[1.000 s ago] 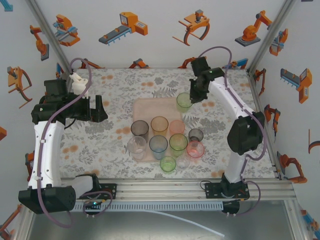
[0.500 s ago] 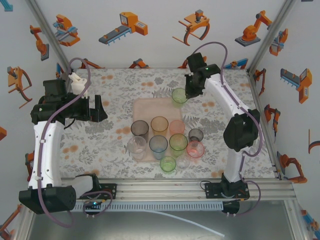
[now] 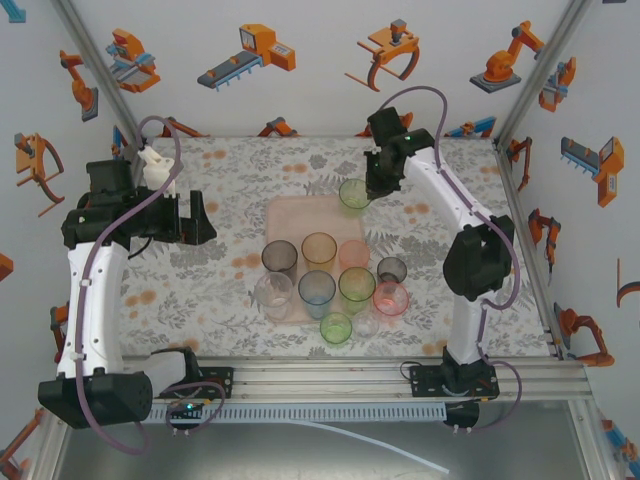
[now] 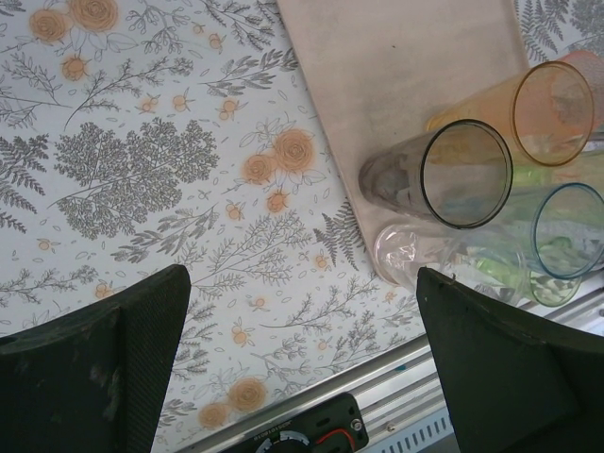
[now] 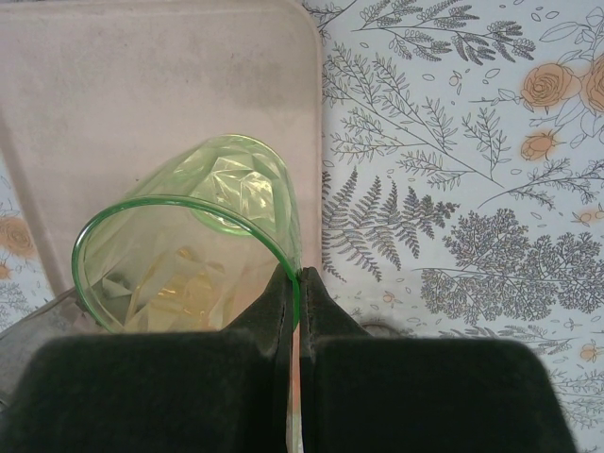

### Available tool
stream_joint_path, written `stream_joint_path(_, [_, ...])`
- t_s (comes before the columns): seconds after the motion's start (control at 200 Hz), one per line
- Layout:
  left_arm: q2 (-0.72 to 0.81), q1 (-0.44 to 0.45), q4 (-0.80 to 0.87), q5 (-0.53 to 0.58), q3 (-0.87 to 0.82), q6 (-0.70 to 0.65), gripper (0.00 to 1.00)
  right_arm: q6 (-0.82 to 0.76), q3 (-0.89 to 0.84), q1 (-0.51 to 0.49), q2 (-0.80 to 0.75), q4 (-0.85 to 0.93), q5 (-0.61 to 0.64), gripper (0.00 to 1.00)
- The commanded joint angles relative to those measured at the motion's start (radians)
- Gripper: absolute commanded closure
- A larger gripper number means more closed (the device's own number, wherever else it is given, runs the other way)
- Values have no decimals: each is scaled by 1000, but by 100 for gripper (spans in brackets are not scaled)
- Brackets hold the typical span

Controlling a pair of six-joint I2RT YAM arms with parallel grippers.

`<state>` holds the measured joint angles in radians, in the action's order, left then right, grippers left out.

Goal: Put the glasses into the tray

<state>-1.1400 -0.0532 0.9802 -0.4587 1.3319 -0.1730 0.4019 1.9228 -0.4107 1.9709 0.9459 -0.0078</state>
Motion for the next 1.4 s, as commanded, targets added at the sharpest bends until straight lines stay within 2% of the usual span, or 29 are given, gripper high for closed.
stream_joint_path(0.0, [20,-4,2,-28,-13,6,3,-12,43,-10,-11,13,1,100])
stream_joint_path(0.586, [25,-18,2,-39,-20,7,3,-20,50,-15,42,11,4,100])
stream_joint_path(1.397, [25,-21,-2,-54,-32,11,3,-26,-40,-48,89,-19,48,100])
